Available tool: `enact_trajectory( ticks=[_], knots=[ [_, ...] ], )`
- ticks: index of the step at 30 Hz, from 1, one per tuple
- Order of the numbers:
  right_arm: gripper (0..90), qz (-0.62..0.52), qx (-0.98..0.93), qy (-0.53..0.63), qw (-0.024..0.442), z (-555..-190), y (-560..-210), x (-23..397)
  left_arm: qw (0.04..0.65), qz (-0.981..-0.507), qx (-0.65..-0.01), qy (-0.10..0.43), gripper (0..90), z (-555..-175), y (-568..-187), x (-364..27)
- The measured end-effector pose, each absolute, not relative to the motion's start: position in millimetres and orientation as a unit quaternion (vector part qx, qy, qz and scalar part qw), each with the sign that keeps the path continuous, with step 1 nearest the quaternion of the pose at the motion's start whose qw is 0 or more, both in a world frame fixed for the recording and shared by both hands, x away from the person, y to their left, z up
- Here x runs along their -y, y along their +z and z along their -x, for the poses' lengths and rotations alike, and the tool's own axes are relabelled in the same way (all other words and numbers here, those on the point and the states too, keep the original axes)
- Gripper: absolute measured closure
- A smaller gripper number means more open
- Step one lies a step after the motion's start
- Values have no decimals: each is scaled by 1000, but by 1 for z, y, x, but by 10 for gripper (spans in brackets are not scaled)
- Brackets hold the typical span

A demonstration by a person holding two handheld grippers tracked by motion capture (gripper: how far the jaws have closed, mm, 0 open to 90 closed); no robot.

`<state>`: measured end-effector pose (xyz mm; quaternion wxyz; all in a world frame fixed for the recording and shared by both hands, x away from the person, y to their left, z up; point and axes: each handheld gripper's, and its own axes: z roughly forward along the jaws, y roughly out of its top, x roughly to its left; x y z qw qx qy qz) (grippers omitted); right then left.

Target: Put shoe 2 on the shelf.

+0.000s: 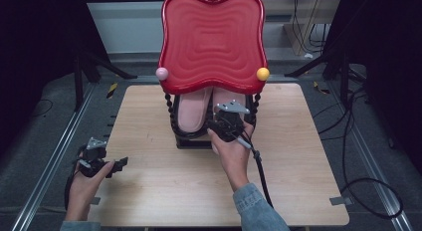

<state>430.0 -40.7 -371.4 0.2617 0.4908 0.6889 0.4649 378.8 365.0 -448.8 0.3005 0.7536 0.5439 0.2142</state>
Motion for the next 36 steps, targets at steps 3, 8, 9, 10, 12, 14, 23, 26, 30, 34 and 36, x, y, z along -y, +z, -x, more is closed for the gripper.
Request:
enact_trajectory(
  ticks=[3, 8, 9, 10, 12, 14, 23, 26, 30, 34, 36],
  knots=[
    [466, -486, -697, 460, 259, -425, -372, 44, 300, -754, -544, 214, 103, -379, -448, -365],
    [496, -472, -717, 454, 240, -414, -372, 52, 302, -752, -545, 216, 103, -378, -448, -367],
    [497, -467, -721, 454, 237, -412, -372, 53, 301, -752, -545, 216, 103, -378, -447, -367],
    [503, -464, -725, 451, 237, -409, -372, 55, 301, -752, -545, 216, 103, -378, -447, -367],
    [535, -452, -736, 450, 226, -404, -372, 58, 302, -752, -545, 216, 103, -378, -447, -367],
    [611, -445, -743, 448, 220, -400, -372, 61, 301, -753, -544, 217, 103, -378, -447, -367],
    [826, -407, -789, 419, 193, -379, -377, 68, 302, -752, -543, 218, 103, -377, -445, -367],
    [871, -395, -802, 411, 178, -371, -382, 71, 303, -751, -544, 219, 103, -377, -445, -367],
    [896, -386, -815, 399, 163, -363, -388, 74, 303, -751, -545, 219, 103, -377, -444, -367],
    [899, -379, -830, 383, 146, -357, -396, 75, 303, -752, -544, 218, 103, -377, -444, -367],
    [900, -375, -837, 372, 140, -355, -401, 75, 302, -753, -543, 218, 103, -377, -444, -366]
  ],
)
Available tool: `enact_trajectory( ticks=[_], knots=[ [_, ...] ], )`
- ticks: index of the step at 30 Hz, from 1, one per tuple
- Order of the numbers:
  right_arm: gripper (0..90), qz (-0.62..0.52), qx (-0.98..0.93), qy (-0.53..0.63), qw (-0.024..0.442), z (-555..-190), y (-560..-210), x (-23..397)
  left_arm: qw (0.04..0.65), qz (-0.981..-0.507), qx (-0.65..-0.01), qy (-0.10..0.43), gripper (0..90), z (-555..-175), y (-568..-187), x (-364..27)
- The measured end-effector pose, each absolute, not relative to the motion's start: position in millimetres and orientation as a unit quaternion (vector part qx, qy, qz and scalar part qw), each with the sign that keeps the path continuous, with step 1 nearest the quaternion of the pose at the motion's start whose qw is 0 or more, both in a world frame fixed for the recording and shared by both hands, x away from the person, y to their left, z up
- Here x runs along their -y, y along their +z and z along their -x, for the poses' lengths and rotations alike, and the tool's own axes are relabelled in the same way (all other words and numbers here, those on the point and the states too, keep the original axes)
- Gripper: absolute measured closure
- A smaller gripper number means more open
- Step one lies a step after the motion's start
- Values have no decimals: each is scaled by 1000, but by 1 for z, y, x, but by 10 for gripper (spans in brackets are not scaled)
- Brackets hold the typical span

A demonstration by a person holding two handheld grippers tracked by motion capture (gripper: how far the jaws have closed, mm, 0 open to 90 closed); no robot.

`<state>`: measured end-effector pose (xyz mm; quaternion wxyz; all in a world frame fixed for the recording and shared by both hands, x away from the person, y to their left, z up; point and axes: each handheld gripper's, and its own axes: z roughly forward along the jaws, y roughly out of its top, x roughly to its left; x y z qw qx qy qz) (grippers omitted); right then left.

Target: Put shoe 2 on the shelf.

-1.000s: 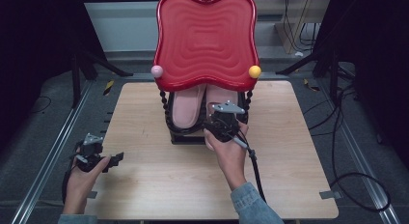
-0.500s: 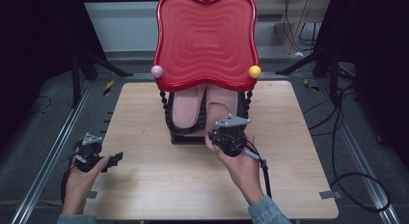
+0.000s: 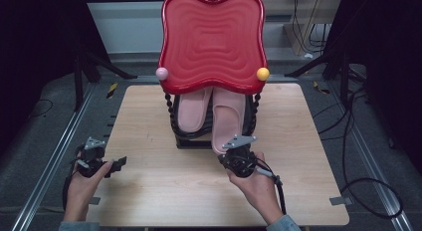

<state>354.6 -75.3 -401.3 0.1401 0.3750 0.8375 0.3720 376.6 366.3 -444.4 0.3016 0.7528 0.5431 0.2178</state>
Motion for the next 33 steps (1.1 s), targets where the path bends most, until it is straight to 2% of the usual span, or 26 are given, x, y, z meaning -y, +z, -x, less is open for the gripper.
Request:
enact_trajectory(
  ticks=[12, 33],
  knots=[
    [900, -385, -854, 327, 122, -361, -425, 87, 301, -752, -545, 217, 103, -377, -446, -367],
    [900, -401, -848, 326, 119, -417, -400, 84, 300, -751, -547, 215, 103, -378, -447, -369]
  ],
)
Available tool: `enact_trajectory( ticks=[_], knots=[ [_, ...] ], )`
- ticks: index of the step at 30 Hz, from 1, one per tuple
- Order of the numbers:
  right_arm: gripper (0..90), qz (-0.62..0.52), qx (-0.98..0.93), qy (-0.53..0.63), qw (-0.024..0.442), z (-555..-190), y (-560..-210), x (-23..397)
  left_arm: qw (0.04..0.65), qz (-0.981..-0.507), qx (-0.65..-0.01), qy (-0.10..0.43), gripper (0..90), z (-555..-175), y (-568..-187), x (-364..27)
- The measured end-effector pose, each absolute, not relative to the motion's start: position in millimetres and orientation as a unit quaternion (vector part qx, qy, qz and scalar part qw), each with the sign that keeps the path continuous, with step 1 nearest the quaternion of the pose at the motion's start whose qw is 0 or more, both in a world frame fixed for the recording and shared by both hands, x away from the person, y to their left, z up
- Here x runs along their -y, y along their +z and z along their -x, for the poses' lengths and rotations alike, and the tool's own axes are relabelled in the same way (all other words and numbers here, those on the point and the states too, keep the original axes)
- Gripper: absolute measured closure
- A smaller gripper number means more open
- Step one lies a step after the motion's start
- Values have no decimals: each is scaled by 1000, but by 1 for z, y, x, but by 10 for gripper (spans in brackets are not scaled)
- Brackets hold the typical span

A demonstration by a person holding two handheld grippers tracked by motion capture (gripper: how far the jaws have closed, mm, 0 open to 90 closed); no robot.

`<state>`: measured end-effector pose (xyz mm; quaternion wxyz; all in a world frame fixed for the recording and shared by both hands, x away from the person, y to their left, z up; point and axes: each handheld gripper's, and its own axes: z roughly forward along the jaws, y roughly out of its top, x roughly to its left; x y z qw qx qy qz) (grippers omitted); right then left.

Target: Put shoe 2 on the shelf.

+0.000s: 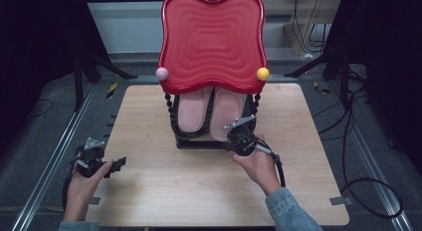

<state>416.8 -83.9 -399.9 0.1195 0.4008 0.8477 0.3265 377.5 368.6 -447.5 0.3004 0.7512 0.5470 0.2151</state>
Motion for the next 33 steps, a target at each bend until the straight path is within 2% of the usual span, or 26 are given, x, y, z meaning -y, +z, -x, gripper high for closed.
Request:
enact_trajectory(
  ticks=[5, 17, 33],
  knots=[
    [900, -409, -843, 329, 120, -427, -399, 87, 300, -752, -546, 214, 103, -378, -448, -368],
    [900, -404, -837, 344, 134, -412, -394, 94, 299, -752, -546, 215, 103, -378, -448, -367],
    [900, -413, -834, 343, 130, -431, -394, 87, 300, -752, -547, 214, 103, -378, -448, -367]
  ],
)
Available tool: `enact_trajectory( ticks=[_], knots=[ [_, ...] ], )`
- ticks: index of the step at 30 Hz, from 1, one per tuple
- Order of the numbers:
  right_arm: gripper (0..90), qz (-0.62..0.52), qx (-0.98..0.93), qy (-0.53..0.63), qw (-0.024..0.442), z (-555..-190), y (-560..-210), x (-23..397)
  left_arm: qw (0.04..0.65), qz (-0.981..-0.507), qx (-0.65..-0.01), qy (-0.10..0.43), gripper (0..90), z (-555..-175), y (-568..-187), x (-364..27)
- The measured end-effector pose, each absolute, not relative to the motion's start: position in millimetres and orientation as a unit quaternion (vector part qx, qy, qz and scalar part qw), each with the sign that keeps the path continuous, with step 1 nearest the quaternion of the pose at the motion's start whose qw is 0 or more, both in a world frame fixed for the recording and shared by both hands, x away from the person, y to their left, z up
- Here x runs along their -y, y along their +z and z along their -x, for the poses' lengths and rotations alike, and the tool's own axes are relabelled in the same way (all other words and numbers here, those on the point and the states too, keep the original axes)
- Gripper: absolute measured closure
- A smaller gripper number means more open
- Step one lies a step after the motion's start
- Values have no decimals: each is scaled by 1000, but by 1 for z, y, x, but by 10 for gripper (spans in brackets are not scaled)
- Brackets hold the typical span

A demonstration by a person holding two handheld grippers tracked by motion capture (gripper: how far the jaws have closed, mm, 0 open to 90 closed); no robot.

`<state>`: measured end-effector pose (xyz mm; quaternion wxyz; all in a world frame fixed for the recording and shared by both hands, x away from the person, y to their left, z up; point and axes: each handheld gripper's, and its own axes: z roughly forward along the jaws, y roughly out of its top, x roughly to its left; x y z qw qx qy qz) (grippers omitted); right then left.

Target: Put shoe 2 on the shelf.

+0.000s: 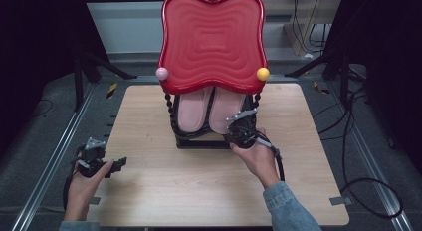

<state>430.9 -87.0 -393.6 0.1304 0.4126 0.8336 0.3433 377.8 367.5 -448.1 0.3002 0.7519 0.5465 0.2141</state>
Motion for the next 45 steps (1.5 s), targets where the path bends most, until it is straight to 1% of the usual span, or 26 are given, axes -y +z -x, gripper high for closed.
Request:
enact_trajectory(
  ticks=[4, 7, 9, 14, 20, 25, 29, 32, 33, 36, 37, 38, 41, 45],
  knots=[
    [899, -412, -833, 346, 130, -430, -394, 87, 298, -754, -545, 213, 103, -378, -449, -367],
    [873, -409, -833, 348, 130, -427, -394, 88, 299, -754, -544, 214, 103, -378, -448, -366],
    [871, -407, -834, 350, 129, -426, -395, 89, 298, -754, -545, 215, 103, -378, -449, -366],
    [815, -398, -834, 361, 128, -419, -399, 92, 298, -757, -540, 214, 102, -379, -450, -361],
    [691, -386, -833, 375, 127, -409, -404, 96, 297, -761, -536, 214, 99, -379, -451, -357],
    [526, -378, -833, 383, 129, -401, -411, 100, 296, -765, -530, 213, 95, -380, -452, -354],
    [384, -375, -831, 385, 142, -395, -418, 105, 300, -765, -529, 212, 95, -380, -452, -352],
    [296, -374, -829, 386, 156, -389, -424, 110, 299, -766, -527, 212, 94, -380, -453, -352],
    [272, -374, -827, 388, 160, -387, -426, 113, 300, -766, -528, 212, 94, -380, -454, -351],
    [159, -380, -821, 392, 169, -382, -434, 125, 302, -766, -527, 211, 92, -380, -454, -351],
    [124, -391, -817, 390, 165, -380, -440, 133, 302, -767, -525, 211, 90, -380, -455, -350],
    [124, -391, -817, 390, 165, -380, -440, 133, 302, -768, -524, 209, 90, -380, -455, -349],
    [90, -403, -814, 385, 162, -380, -452, 152, 301, -772, -520, 208, 86, -381, -458, -345],
    [93, -428, -802, 379, 172, -385, -464, 178, 298, -781, -511, 201, 77, -384, -465, -336]
  ],
)
